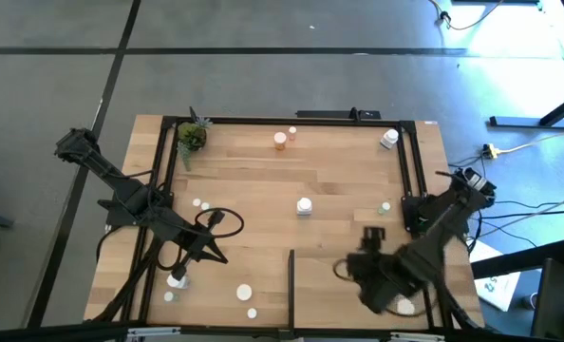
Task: Pick and place medicine bottles onto shelf by color
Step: Put the middle white pill bottle on the shelf
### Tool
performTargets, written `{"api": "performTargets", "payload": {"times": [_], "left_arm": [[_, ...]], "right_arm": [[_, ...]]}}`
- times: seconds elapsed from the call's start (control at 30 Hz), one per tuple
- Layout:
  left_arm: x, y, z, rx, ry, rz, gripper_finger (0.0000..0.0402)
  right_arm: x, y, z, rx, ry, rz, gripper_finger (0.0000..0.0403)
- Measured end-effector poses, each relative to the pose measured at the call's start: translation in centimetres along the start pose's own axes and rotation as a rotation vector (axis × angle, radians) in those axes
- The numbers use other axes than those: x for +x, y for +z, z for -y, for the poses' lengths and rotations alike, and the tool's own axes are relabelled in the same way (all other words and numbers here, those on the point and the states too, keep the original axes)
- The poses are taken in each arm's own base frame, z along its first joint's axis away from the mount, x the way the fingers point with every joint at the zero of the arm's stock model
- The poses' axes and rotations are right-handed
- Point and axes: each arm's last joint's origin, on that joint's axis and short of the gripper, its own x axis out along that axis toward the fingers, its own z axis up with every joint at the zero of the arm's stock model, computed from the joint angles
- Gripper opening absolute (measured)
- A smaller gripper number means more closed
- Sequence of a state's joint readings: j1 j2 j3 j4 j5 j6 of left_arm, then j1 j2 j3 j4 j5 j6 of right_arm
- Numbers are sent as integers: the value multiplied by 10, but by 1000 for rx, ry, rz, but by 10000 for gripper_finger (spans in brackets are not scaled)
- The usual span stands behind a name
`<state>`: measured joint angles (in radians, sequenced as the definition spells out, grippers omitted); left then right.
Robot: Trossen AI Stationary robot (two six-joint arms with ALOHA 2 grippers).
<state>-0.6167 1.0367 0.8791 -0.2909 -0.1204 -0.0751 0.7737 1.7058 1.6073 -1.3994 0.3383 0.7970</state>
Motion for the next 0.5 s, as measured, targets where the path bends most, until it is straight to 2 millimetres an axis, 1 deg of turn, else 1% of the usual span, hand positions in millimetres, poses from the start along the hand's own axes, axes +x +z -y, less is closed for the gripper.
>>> {"api": "performTargets", "payload": {"times": [0.1, 0.27, 0.37, 0.5], "left_arm": [[0, 0, -2, -16, 16, 1, 0], [1, -1, -11, -164, 120, -6, 0], [1, -3, -17, -182, 150, -24, 0], [1, -5, -25, -215, 184, -43, 0]], "right_arm": [[10, 19, 22, -29, -40, -7, 275], [27, 49, 64, -44, -75, -31, 275], [36, 67, 87, -64, -45, 1, 275], [45, 89, 112, -114, 50, 72, 275]]}}
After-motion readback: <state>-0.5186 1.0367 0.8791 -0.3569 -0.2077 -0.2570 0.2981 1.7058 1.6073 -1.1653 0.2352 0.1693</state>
